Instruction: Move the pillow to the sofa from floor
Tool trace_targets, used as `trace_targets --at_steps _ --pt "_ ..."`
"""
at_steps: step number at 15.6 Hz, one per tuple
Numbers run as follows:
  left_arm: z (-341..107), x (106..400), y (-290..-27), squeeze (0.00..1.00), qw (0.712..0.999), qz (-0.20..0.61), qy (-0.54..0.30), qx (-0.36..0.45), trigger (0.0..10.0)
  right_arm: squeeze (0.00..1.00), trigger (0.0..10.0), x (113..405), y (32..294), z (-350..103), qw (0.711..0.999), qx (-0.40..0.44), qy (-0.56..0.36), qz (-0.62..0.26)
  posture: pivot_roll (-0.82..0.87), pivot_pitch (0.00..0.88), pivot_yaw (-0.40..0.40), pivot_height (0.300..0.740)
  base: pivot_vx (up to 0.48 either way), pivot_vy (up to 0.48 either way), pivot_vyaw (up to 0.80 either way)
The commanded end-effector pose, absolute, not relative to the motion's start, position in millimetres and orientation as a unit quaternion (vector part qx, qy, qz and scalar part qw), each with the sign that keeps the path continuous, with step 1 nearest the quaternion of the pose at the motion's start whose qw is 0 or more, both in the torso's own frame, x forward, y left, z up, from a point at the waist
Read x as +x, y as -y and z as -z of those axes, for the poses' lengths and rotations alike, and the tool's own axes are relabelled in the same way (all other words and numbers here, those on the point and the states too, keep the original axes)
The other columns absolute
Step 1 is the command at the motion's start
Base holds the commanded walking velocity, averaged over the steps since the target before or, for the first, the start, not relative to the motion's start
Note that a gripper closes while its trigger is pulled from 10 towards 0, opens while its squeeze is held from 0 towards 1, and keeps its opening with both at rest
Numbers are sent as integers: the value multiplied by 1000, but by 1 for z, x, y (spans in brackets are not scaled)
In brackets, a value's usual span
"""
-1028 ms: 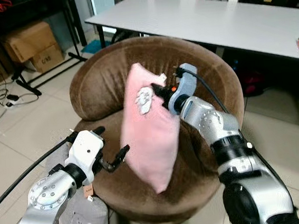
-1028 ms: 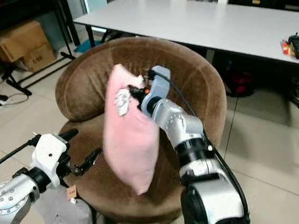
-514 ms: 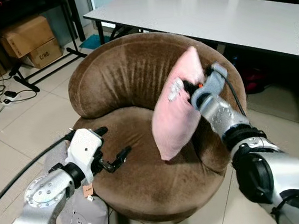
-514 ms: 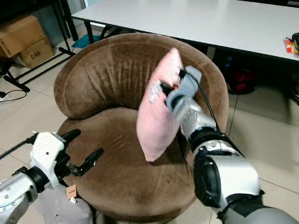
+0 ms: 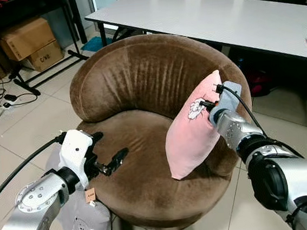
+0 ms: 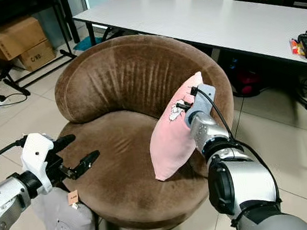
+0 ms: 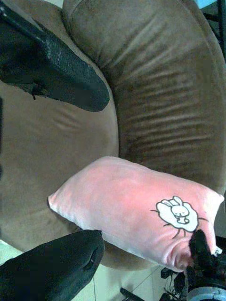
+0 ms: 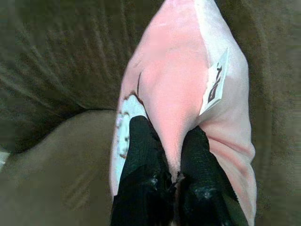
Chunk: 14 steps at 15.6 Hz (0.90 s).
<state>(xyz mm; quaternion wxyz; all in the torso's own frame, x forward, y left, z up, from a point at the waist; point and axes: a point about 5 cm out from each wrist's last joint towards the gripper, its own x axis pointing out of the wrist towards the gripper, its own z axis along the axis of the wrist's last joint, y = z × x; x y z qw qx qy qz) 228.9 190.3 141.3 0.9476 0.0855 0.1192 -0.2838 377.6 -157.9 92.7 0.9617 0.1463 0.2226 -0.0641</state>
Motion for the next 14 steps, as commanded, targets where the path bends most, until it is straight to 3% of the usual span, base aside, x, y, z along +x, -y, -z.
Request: trace_targets --at_steps 1,3,6,7,8,9,11,14 --pt "-146 231 -191 0 949 280 -114 88 10000 1000 10000 378 165 -94 966 127 -213 73 23 0 -3 740 0 0 0" --pt "-148 230 -190 0 950 281 -109 79 10000 1000 10000 378 168 -95 967 158 -197 41 25 0 -6 740 0 0 0" --pt "-149 229 -186 0 948 291 -110 70 10000 1000 10000 381 199 -110 977 132 -146 87 23 0 -7 740 0 0 0" --pt "-148 231 -185 0 949 285 -111 78 10000 1000 10000 382 211 -118 973 168 -123 102 22 0 -7 740 0 0 0" --pt "-147 237 -186 0 956 256 -100 103 10000 0 10000 383 225 -130 978 168 -73 95 11 0 -3 740 0 0 0" --pt "-147 239 -184 0 957 248 -89 119 10000 0 10000 382 227 -131 977 187 -67 70 7 0 -3 740 0 0 0" --pt "-147 245 -182 0 974 174 -61 130 10000 0 10000 370 225 -136 989 147 -26 11 -10 0 4 740 0 0 0" --pt "-141 247 -181 0 987 84 -45 132 10000 0 10000 306 189 -139 992 123 -16 -20 -28 0 -3 740 0 0 0"
